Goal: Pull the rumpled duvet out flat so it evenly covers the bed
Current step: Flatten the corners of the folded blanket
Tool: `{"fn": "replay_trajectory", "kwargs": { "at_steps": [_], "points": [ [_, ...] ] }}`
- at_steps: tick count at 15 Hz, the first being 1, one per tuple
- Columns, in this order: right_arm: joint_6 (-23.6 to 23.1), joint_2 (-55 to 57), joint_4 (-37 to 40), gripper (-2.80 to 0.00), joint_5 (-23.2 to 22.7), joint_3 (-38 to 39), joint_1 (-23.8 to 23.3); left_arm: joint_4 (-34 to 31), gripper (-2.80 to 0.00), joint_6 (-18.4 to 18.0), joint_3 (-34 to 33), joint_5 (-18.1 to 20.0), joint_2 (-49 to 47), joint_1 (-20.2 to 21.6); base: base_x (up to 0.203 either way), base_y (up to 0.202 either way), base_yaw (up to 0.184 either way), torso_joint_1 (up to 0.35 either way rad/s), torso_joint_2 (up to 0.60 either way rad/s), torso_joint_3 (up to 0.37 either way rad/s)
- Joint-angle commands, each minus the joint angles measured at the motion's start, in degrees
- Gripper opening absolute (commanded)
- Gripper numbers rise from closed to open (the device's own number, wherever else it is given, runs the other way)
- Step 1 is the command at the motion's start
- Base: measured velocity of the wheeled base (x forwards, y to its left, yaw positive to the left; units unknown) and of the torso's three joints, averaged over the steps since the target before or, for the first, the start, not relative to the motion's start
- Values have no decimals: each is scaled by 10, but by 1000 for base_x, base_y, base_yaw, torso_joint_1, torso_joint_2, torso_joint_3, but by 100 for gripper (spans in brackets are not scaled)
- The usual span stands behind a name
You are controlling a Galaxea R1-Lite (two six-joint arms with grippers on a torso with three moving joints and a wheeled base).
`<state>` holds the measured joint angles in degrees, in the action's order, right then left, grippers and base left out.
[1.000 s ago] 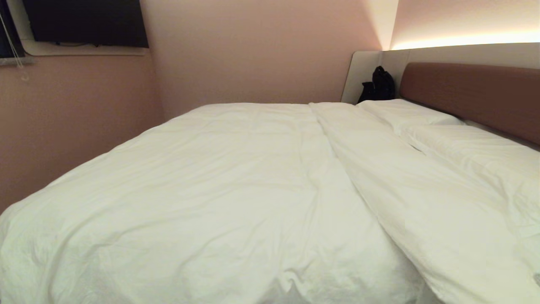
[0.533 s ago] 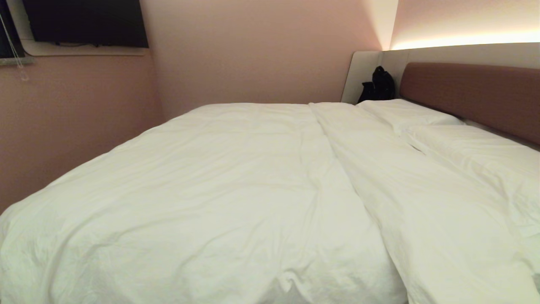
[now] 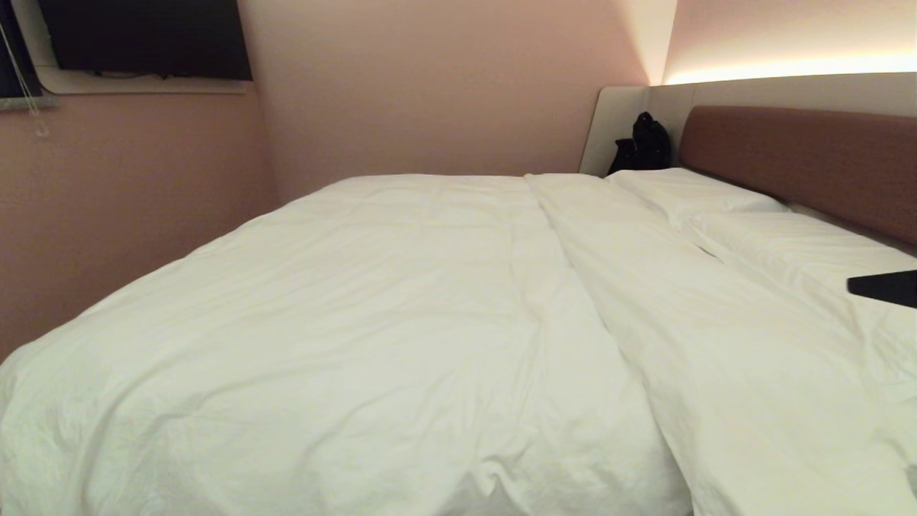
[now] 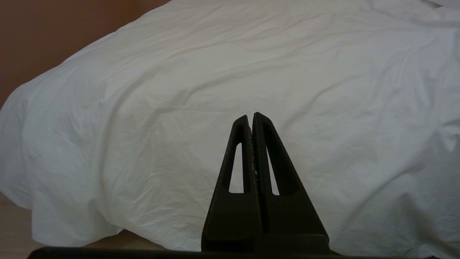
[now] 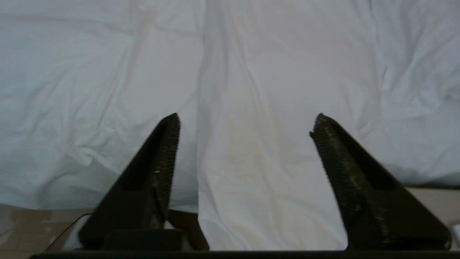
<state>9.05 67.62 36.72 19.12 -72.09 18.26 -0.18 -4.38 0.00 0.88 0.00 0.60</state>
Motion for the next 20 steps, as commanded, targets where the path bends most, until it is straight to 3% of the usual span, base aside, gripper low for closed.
{"fn": "replay_trajectory", "kwargs": {
  "at_steps": [1, 3, 7, 10, 14, 20],
  "points": [
    [91, 125, 0, -280, -47, -4, -51, 0, -280, 0, 0, 0, 0, 1, 0, 0, 0, 0, 0, 0],
    [106, 158, 1, -280, -135, 0, -101, 0, -280, 0, 0, 0, 0, 0, 0, 0, 0, 0, 0, 0],
    [107, 258, -2, -280, -181, 4, -189, 0, -280, 0, 0, 0, 0, 0, 0, 0, 0, 0, 0, 0],
    [85, 309, -4, -280, -233, 49, -221, 0, -280, 0, 0, 0, 0, 0, 0, 0, 0, 0, 0, 0],
    [59, 322, -42, -280, -235, 131, -226, 0, -280, 0, 0, 0, 0, 0, 0, 0, 0, 0, 0, 0],
    [2, 380, -210, -280, -207, 315, -255, 1, -280, 0, 0, 0, 0, 0, 0, 0, 0, 0, 0, 0]
  ]
}}
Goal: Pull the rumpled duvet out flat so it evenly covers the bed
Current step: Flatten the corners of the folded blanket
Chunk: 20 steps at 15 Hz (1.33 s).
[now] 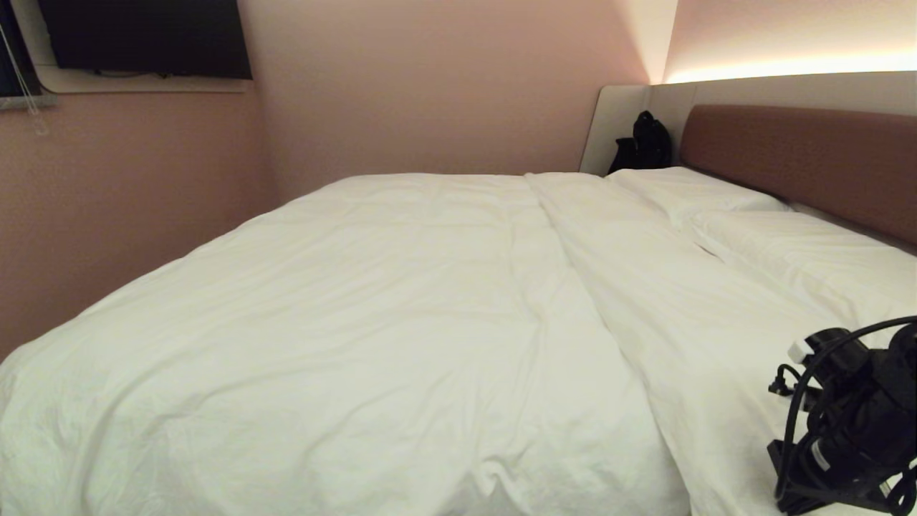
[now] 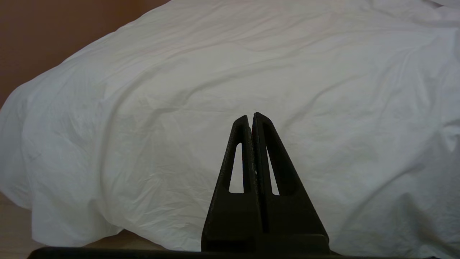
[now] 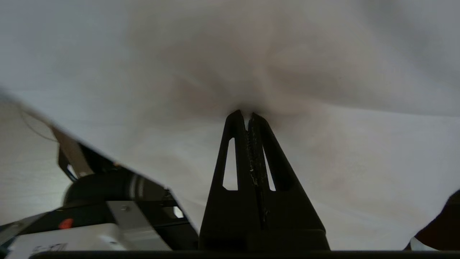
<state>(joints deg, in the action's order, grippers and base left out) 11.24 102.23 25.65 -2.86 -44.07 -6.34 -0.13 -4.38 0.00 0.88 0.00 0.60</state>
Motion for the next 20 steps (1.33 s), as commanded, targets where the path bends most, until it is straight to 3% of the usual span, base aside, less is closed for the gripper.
{"fn": "replay_trajectory", "kwargs": {
  "at_steps": [1, 6, 12, 16, 20],
  "points": [
    [-25, 54, -130, -280, 23, 51, -15, 0, -280, 0, 0, 0, 0, 0, 0, 0, 0, 0, 0, 0],
    [-51, 125, -282, -280, 81, 121, -24, 0, -280, 0, 0, 0, 0, 0, 0, 0, 0, 0, 0, 0],
    [-51, 118, -281, -280, 100, 146, -24, 0, -280, 0, 0, 0, 0, 0, 0, 0, 0, 0, 0, 0],
    [-86, 42, -284, -280, 112, 205, -21, 0, -280, 0, 0, 0, 0, 0, 0, 0, 0, 0, 0, 0],
    [-90, -87, -278, -280, 87, 210, -21, 0, -280, 0, 0, 0, 0, 0, 0, 0, 0, 0, 0, 0]
  ]
}}
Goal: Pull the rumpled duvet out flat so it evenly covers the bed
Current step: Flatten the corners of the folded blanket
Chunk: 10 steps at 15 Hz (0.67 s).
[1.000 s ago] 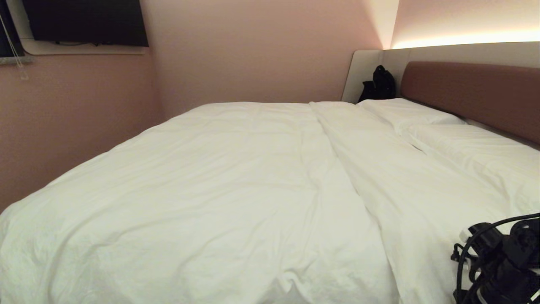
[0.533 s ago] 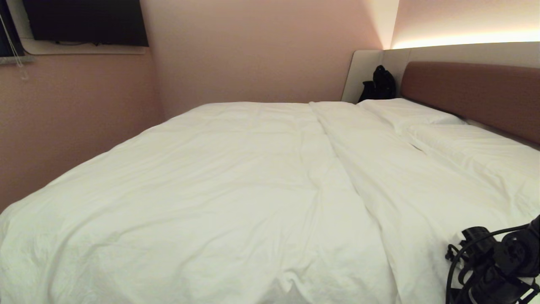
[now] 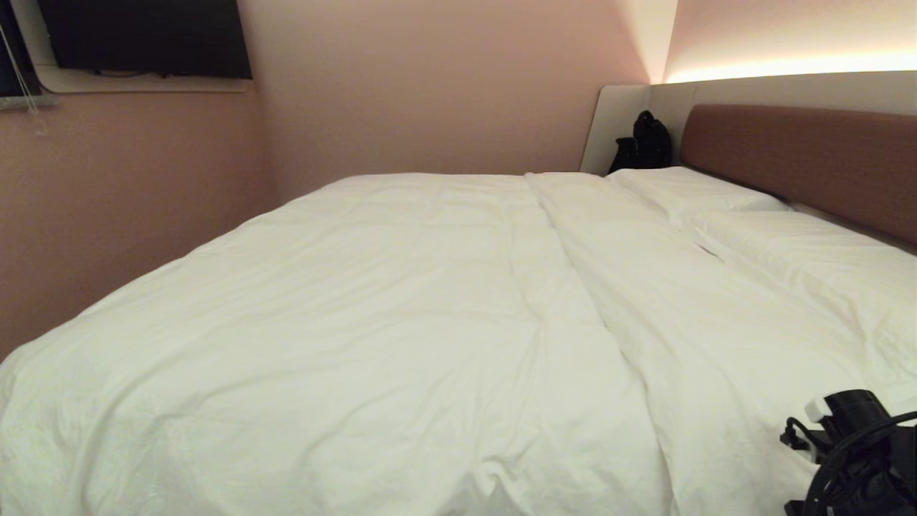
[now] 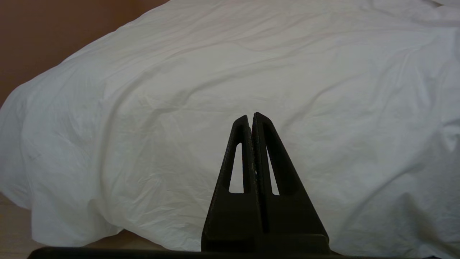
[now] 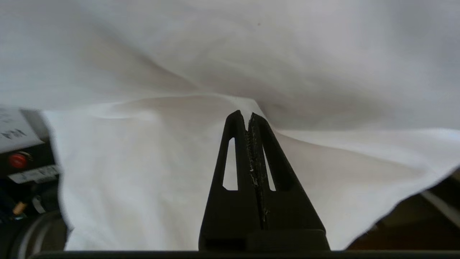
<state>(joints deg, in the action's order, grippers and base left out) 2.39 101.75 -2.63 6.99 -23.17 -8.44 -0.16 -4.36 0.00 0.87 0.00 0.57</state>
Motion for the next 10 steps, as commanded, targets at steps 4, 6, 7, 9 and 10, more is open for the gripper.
{"fn": "replay_trajectory", "kwargs": {
  "at_steps": [4, 6, 7, 9, 10],
  "points": [
    [-3, -340, 102, -280, -29, -43, 0, 0, -280, 0, 0, 0, 0, 0, 0, 0, 0, 0, 0, 0],
    [-2, -465, 199, -280, -45, -99, 0, 0, -280, 0, 0, 0, 0, 1, 0, 0, 0, 0, 0, 0],
    [0, -515, 251, -280, -51, -131, 0, 0, -280, 0, 0, 0, 0, 0, 0, 0, 0, 0, 0, 0],
    [11, -602, 333, -280, -60, -181, 0, 0, -280, 0, 0, 0, 0, 0, 0, 0, 0, 0, 0, 0],
    [19, -638, 353, -280, -62, -193, 0, 0, -280, 0, 0, 0, 0, 0, 0, 0, 0, 0, 0, 0]
  ]
}}
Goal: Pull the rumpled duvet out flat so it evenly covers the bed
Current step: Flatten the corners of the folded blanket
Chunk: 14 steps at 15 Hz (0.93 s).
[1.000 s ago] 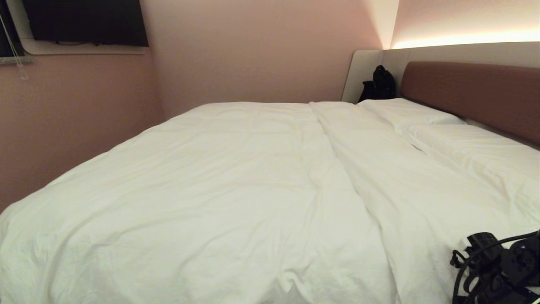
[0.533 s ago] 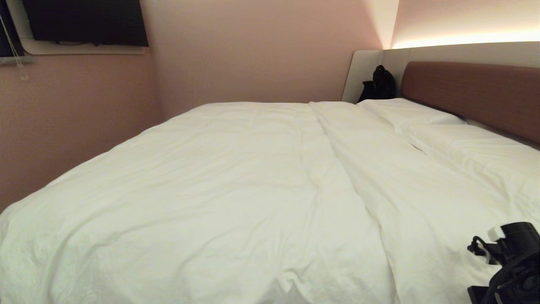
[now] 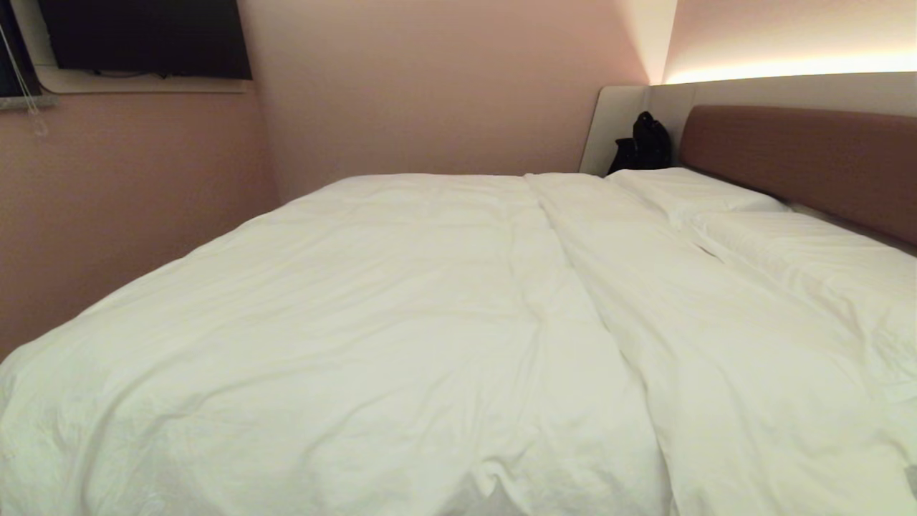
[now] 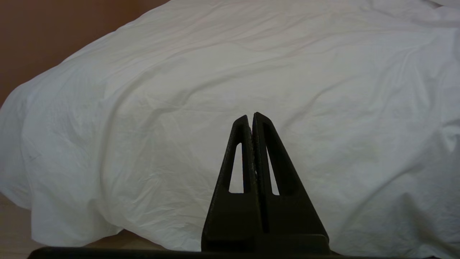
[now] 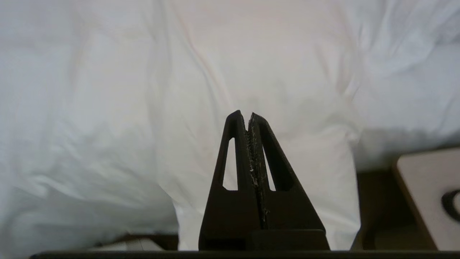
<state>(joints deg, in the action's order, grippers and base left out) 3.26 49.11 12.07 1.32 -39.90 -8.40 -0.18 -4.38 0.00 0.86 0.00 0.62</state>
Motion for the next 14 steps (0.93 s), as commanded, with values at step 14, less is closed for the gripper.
{"fn": "replay_trajectory", "kwargs": {
  "at_steps": [14],
  "points": [
    [12, -419, 241, -280, -16, 12, 88, 0, -280, 0, 0, 0, 0, 1, 0, 0, 0, 0, 0, 0]
  ]
}}
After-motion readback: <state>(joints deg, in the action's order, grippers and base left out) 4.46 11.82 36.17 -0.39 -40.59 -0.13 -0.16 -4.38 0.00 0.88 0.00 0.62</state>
